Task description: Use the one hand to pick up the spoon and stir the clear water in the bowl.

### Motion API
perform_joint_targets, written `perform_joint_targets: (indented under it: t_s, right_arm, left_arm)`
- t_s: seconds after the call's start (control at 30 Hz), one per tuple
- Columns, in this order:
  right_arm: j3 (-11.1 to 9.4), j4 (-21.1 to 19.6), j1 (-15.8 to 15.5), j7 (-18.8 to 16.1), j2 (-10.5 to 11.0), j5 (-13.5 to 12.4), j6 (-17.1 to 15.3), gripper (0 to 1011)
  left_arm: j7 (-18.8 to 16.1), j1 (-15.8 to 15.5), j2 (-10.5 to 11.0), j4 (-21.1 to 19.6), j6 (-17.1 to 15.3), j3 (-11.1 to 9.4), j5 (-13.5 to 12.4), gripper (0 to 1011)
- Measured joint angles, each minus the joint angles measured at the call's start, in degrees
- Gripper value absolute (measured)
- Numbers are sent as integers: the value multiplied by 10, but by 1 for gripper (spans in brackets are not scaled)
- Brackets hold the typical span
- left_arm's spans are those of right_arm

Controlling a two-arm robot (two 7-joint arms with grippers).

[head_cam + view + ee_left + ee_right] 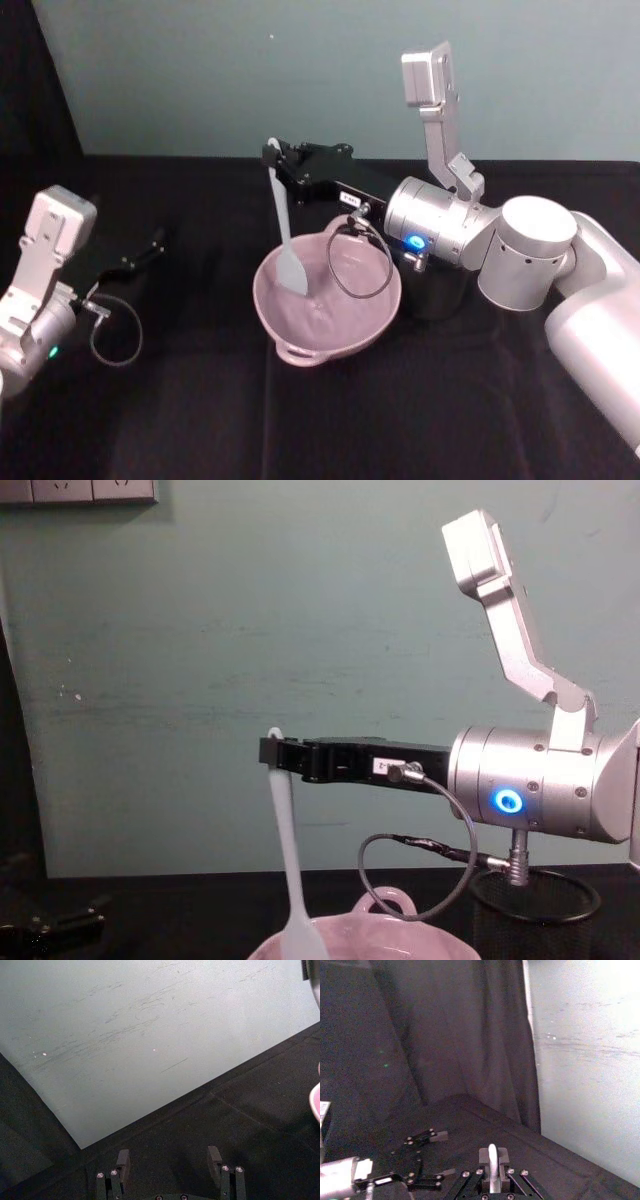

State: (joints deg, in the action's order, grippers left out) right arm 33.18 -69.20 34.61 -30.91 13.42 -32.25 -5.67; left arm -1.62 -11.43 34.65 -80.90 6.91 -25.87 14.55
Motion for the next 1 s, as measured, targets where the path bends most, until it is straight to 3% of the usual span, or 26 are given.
perform_joint_targets:
  t_s: [0.3,0.53,0.7,1.0]
  right_arm:
    - [-18,11,1,5,8,0,6,109]
    - [-41,-36,-32,21,38,-6,3,109]
    - [-56,-91,-69,33,66,-11,-2,109]
    - [-56,-145,-109,39,87,-12,-8,109]
  left_arm:
    - [0,0,0,0,0,0,0,1011]
    - [0,0,0,0,0,0,0,1011]
    - [0,0,0,0,0,0,0,1011]
    - [0,0,0,0,0,0,0,1011]
